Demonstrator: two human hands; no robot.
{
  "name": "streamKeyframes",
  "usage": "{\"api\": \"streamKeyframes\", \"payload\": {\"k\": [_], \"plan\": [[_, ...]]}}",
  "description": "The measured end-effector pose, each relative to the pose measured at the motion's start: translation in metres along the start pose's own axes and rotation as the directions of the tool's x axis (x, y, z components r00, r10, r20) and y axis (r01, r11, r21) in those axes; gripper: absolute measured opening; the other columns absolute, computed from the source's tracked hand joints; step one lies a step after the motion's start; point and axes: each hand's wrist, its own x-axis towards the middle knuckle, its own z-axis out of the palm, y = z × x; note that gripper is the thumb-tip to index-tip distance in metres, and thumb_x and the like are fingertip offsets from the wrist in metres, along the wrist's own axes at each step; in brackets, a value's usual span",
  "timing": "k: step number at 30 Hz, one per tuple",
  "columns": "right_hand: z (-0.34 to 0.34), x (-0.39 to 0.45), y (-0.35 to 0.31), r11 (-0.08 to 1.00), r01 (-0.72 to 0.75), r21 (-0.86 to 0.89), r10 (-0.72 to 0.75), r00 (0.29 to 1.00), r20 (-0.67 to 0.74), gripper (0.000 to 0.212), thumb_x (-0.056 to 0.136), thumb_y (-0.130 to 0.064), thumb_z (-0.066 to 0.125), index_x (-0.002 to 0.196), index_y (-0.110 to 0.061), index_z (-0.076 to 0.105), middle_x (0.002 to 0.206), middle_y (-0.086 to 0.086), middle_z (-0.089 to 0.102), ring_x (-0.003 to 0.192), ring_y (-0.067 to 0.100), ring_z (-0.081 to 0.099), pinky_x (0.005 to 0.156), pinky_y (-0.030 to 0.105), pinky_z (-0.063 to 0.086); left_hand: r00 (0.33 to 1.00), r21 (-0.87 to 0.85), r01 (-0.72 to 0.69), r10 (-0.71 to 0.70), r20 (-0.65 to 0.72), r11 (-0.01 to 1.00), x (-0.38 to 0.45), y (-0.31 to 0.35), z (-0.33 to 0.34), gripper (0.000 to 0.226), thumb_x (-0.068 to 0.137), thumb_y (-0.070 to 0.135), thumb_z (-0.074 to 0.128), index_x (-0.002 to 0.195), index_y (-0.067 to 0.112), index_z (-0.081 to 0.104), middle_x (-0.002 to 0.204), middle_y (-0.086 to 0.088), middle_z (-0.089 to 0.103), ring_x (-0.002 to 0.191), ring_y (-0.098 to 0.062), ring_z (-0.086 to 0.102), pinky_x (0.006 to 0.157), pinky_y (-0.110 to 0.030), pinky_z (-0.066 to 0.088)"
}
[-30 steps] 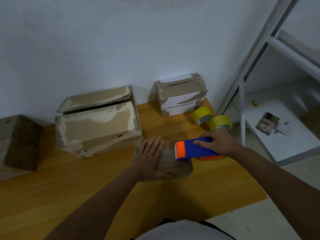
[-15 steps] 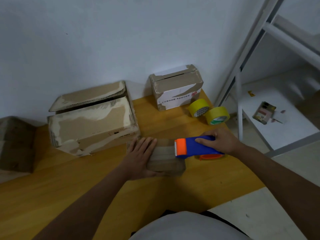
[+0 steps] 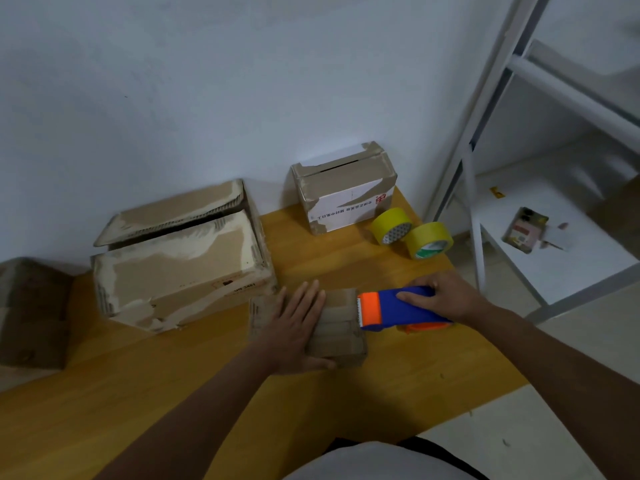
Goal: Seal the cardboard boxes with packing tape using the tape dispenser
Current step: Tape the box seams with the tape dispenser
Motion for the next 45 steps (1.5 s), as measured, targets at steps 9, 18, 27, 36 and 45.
{"api": "streamKeyframes", "payload": {"k": [9, 18, 27, 36, 45], "plan": [[0.028, -0.003, -0.012, 0.999, -0.003, 0.035, 0.003, 1.000, 0.020, 0.031, 0.087, -0.054, 0.061, 0.103, -0.030, 0.073, 0.080, -0.012, 0.072, 0.069, -0.001, 0.066, 0.060, 0.019, 0.053, 0.998, -0.006, -0.046, 0.046, -0.045, 0.999, 0.001, 0.007, 0.008, 0.119, 0.075, 0.093, 0.027, 0.157, 0.016, -0.011, 0.166, -0.007, -0.002, 0.152, -0.021, -0.008, 0.119, -0.056, -0.012], [0.065, -0.007, -0.022, 0.997, 0.002, 0.075, 0.000, 1.000, -0.019, 0.032, 0.090, -0.048, 0.060, 0.109, -0.026, 0.073, 0.093, -0.005, 0.074, 0.076, 0.005, 0.067, 0.069, 0.033, 0.057, 1.000, -0.012, 0.028, -0.028, 0.005, 1.000, -0.015, -0.001, 0.008, 0.126, 0.069, 0.093, 0.036, 0.155, 0.016, -0.016, 0.165, -0.004, -0.001, 0.152, -0.023, -0.006, 0.116, -0.062, -0.009], [0.059, -0.015, -0.017, 0.990, 0.014, 0.139, -0.012, 1.000, -0.014, 0.032, 0.090, -0.049, 0.061, 0.110, -0.028, 0.074, 0.094, -0.006, 0.075, 0.078, 0.005, 0.069, 0.069, 0.033, 0.058, 0.997, -0.077, 0.011, -0.018, -0.081, 0.997, -0.018, -0.005, 0.014, 0.126, 0.068, 0.094, 0.041, 0.158, 0.017, -0.001, 0.162, -0.003, 0.016, 0.151, -0.024, 0.011, 0.118, -0.061, -0.002], [0.044, -0.045, 0.017, 0.987, -0.014, 0.163, 0.024, 0.998, -0.059, 0.037, 0.085, -0.052, 0.059, 0.110, -0.029, 0.073, 0.095, -0.011, 0.074, 0.080, -0.001, 0.067, 0.067, 0.025, 0.057, 0.998, -0.059, 0.016, -0.020, -0.062, 0.998, -0.019, -0.003, 0.012, 0.128, 0.065, 0.097, 0.036, 0.158, 0.018, -0.002, 0.162, -0.004, 0.016, 0.151, -0.026, 0.012, 0.118, -0.062, -0.001], [0.041, -0.053, 0.025, 0.998, -0.063, 0.021, 0.064, 0.996, -0.058, 0.030, 0.089, -0.051, 0.059, 0.110, -0.034, 0.070, 0.096, -0.011, 0.073, 0.078, -0.002, 0.065, 0.064, 0.016, 0.052, 0.995, -0.076, -0.002, -0.005, -0.099, 0.997, -0.019, -0.003, 0.012, 0.128, 0.064, 0.096, 0.041, 0.158, 0.018, 0.003, 0.161, -0.003, 0.018, 0.150, -0.023, 0.009, 0.119, -0.061, -0.002]]}}
